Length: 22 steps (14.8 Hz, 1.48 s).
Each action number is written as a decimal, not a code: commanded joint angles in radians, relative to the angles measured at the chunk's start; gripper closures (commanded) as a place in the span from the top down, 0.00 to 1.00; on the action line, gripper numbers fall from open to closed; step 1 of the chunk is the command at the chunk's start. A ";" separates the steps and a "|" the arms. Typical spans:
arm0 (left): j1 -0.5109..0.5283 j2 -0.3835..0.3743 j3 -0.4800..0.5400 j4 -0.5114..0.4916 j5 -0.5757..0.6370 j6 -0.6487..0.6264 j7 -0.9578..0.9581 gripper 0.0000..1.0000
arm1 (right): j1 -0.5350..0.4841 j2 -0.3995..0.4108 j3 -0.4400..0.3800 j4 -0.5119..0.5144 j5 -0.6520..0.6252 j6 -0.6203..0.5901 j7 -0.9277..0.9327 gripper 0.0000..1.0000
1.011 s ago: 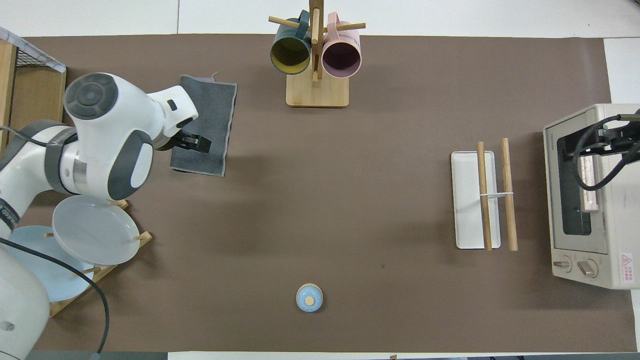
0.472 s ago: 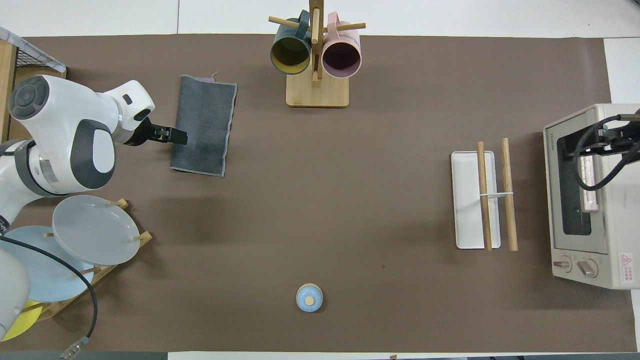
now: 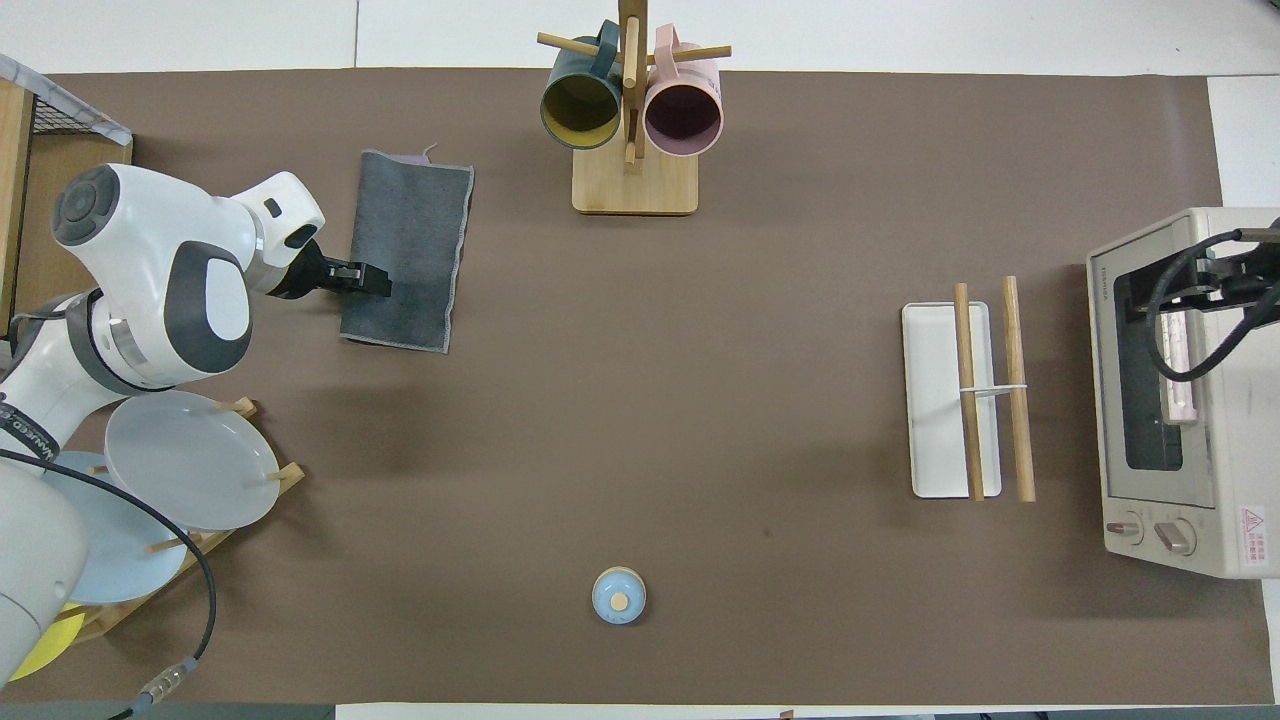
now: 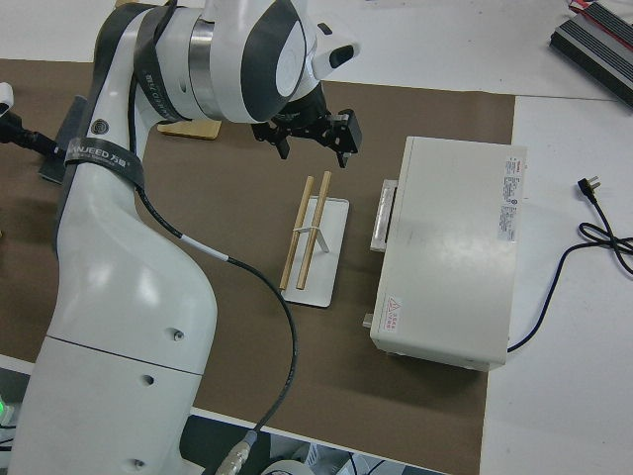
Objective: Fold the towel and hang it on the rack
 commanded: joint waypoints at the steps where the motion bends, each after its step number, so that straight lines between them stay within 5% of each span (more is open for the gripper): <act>1: 0.002 0.004 -0.003 0.002 -0.021 0.007 0.022 0.56 | -0.008 -0.022 0.002 -0.025 0.021 0.006 -0.014 1.00; 8: 0.002 0.003 -0.001 0.000 -0.021 0.001 0.024 0.00 | -0.008 -0.022 0.002 -0.025 0.021 0.006 -0.014 1.00; 15: 0.016 -0.003 -0.001 0.051 -0.023 -0.085 -0.021 0.00 | -0.008 -0.022 0.002 -0.025 0.021 0.006 -0.014 1.00; 22: -0.036 -0.134 0.001 0.155 -0.007 -0.312 -0.574 0.00 | -0.005 -0.033 0.002 -0.025 0.021 0.001 -0.029 1.00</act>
